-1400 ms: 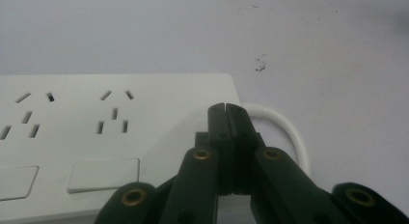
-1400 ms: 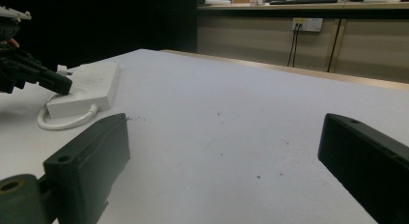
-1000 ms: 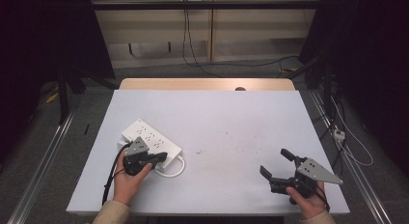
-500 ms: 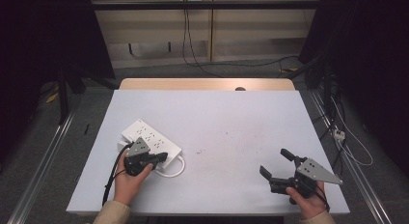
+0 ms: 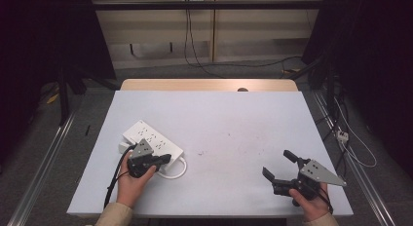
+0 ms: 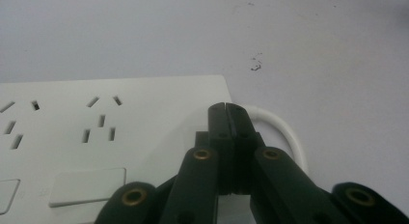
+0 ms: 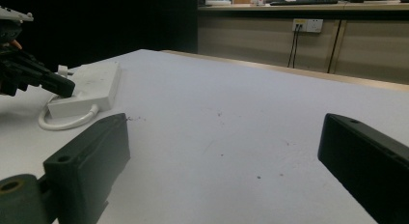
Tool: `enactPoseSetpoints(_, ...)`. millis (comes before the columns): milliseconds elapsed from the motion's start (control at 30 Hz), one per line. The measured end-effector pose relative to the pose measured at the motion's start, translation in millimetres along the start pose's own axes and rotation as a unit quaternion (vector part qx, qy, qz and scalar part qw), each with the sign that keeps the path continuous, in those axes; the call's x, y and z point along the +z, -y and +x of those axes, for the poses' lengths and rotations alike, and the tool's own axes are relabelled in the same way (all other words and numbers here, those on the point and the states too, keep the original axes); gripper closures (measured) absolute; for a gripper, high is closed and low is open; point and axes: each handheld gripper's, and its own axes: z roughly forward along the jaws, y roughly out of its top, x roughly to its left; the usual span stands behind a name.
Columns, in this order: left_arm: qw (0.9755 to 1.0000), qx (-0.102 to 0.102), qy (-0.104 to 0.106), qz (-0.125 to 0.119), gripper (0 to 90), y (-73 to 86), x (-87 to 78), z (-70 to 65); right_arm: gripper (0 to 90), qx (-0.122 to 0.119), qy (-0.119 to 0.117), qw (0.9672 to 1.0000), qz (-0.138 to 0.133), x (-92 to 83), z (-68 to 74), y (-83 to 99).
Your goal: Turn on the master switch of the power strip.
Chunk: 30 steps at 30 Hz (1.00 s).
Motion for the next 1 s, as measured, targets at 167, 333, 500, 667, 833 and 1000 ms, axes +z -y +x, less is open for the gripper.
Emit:
enactPoseSetpoints(167,1.0,0.002,0.0,0.001,90.0,-0.1,-0.1,-0.2,4.1,0.001,0.001,1.0,-0.001,-0.6,-0.6,0.0)
enactPoseSetpoints(333,1.0,0.007,-0.003,0.004,90.0,-0.4,-0.3,-1.0,4.1,0.001,0.0,1.0,-0.001,-0.9,-0.2,-0.2)
enactPoseSetpoints(500,1.0,0.008,-0.004,0.002,90.0,0.3,0.1,-1.3,4.1,0.001,0.001,1.0,-0.002,-0.8,-0.7,-0.1)
enactPoseSetpoints(667,0.9999,0.011,-0.006,0.004,90.0,0.3,0.0,-1.7,4.1,0.002,0.001,1.0,-0.002,-1.1,-0.3,-0.3)
enactPoseSetpoints(833,1.0,0.008,-0.004,0.001,90.0,0.5,0.2,-1.5,4.1,0.003,0.001,1.0,-0.002,-0.8,-0.3,-0.4)
enactPoseSetpoints(1000,1.0,0.008,-0.005,0.003,90.0,0.6,0.0,-1.6,4.1,0.002,-0.001,1.0,-0.002,-0.5,0.0,-0.5)
